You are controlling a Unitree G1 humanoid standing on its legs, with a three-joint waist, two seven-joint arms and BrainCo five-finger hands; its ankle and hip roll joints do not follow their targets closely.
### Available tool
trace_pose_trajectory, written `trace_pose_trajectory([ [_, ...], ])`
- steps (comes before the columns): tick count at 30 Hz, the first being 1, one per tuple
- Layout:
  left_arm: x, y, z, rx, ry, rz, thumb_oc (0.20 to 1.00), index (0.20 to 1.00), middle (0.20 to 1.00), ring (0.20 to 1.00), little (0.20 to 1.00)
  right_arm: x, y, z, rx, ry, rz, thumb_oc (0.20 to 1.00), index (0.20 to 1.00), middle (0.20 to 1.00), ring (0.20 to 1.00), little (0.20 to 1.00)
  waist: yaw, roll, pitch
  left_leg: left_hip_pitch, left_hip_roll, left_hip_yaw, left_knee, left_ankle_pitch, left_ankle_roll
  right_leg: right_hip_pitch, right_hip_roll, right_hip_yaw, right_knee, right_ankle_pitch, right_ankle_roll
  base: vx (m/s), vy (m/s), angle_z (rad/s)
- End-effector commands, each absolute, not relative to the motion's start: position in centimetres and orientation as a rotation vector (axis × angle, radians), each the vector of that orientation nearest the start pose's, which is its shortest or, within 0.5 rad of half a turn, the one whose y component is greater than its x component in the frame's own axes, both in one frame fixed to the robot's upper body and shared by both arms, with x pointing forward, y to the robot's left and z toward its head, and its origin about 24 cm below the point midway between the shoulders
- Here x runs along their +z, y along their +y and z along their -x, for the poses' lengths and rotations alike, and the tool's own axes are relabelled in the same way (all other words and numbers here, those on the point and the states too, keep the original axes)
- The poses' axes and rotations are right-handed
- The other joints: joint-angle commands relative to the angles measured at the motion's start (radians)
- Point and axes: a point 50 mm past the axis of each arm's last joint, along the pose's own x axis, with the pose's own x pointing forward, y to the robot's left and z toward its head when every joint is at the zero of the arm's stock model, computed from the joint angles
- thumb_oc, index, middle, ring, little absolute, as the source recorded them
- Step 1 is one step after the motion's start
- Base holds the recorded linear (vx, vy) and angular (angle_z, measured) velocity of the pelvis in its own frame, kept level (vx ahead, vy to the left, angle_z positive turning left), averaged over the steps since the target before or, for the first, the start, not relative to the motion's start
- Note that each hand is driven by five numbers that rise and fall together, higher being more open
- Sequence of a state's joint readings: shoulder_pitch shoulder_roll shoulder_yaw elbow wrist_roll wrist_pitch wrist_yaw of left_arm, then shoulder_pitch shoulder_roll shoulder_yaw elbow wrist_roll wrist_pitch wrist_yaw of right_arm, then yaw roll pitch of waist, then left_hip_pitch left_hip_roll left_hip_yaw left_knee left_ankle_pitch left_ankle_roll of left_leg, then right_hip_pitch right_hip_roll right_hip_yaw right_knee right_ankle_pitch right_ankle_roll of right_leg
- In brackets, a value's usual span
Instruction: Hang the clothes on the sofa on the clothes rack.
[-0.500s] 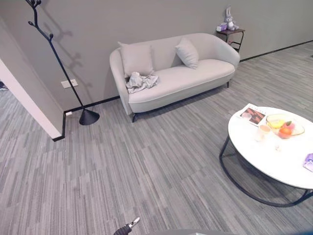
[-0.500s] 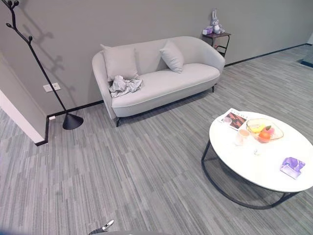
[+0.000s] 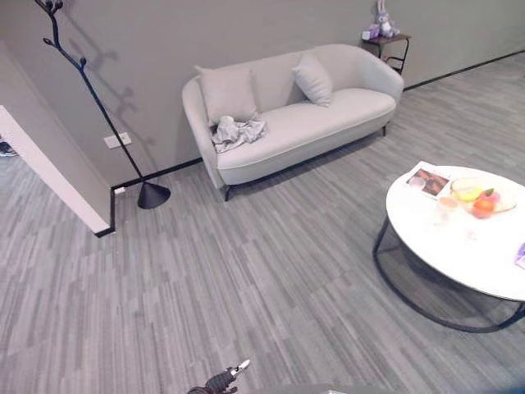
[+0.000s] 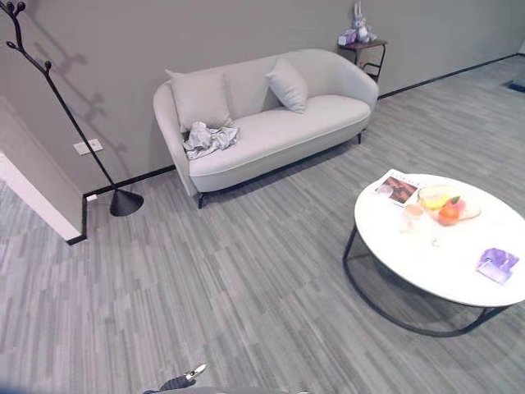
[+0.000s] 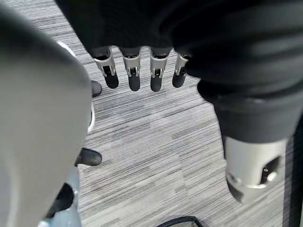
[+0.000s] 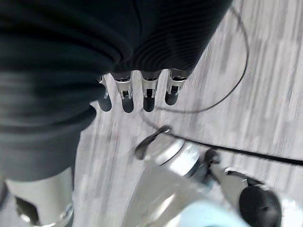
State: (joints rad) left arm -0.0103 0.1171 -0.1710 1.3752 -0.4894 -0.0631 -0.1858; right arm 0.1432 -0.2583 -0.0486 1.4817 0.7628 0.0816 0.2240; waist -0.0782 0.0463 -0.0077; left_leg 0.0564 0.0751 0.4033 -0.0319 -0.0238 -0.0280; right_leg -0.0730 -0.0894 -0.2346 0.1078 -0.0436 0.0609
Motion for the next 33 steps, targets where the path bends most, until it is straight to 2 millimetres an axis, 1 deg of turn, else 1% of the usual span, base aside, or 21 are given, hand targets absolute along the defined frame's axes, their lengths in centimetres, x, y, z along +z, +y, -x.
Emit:
trace_pose_trajectory([
  [1,-17.3,19.0,-7.2,0.125,1.25,0.278,1.0,1.0,1.0,1.0,1.0,-17.2,-21.9,2.9,-0.6,1.478,-0.65,1.0,1.0,1.0,1.0,1.0,-0.017,-0.034,0.018,0.015,-0.01,0.032,-0.055,0.05,-0.036,0.042,-0.063,-0.071,-0.195,0.161,0.107,0.05,0.04,-0.28],
  [4,-17.2,18.9,-8.0,0.104,1.222,0.263,1.0,1.0,1.0,1.0,1.0,-17.2,-22.0,3.0,-0.614,1.474,-0.66,1.0,1.0,1.0,1.0,1.0,-0.018,-0.031,0.031,0.014,-0.004,0.054,-0.055,0.048,-0.039,0.047,-0.078,-0.109,-0.195,0.177,0.112,-0.01,0.005,-0.25],
  [6,-17.1,18.9,-8.3,0.093,1.214,0.249,1.0,1.0,1.0,1.0,1.0,-17.2,-22.1,3.2,-0.637,1.479,-0.663,1.0,1.0,1.0,1.0,1.0,-0.008,-0.033,0.033,0.021,-0.003,0.06,-0.055,0.051,-0.04,0.064,-0.087,-0.149,-0.19,0.171,0.109,0.0,-0.032,-0.17],
  [9,-17.2,19.1,-7.7,0.089,1.235,0.236,1.0,1.0,1.0,1.0,1.0,-17.2,-22.1,2.7,-0.602,1.476,-0.633,1.0,1.0,1.0,1.0,1.0,0.003,-0.036,0.024,0.035,0.0,0.057,-0.055,0.053,-0.044,0.086,-0.083,-0.166,-0.193,0.158,0.106,0.05,-0.067,0.08],
  [13,-17.4,19.1,-6.4,0.105,1.273,0.252,1.0,1.0,1.0,1.0,1.0,-17.4,-21.8,1.8,-0.516,1.473,-0.589,1.0,1.0,1.0,1.0,1.0,0.013,-0.04,0.007,0.047,0.009,0.054,-0.055,0.056,-0.048,0.1,-0.072,-0.171,-0.195,0.141,0.1,0.05,-0.093,0.06],
  [21,-17.4,18.8,-6.8,0.081,1.265,0.235,1.0,1.0,1.0,1.0,1.0,-17.4,-21.8,1.9,-0.455,1.497,-0.54,1.0,1.0,1.0,1.0,1.0,0.021,-0.04,-0.011,0.059,0.021,0.053,-0.055,0.06,-0.053,0.117,-0.053,-0.172,-0.195,0.117,0.089,0.03,-0.061,-0.01],
  [25,-17.5,18.8,-6.4,0.083,1.278,0.234,1.0,1.0,1.0,1.0,1.0,-17.4,-21.7,1.8,-0.403,1.511,-0.499,1.0,1.0,1.0,1.0,1.0,0.027,-0.041,-0.017,0.069,0.025,0.051,-0.055,0.058,-0.055,0.128,-0.044,-0.172,-0.195,0.103,0.083,0.02,-0.036,-0.01],
  [33,-17.6,19.1,-5.7,0.128,1.293,0.26,1.0,1.0,1.0,1.0,1.0,-17.4,-21.5,2.0,-0.381,1.522,-0.487,1.0,1.0,1.0,1.0,1.0,0.039,-0.042,-0.016,0.091,0.029,0.045,-0.054,0.055,-0.054,0.15,-0.028,-0.172,-0.195,0.08,0.07,0.04,-0.045,-0.01],
])
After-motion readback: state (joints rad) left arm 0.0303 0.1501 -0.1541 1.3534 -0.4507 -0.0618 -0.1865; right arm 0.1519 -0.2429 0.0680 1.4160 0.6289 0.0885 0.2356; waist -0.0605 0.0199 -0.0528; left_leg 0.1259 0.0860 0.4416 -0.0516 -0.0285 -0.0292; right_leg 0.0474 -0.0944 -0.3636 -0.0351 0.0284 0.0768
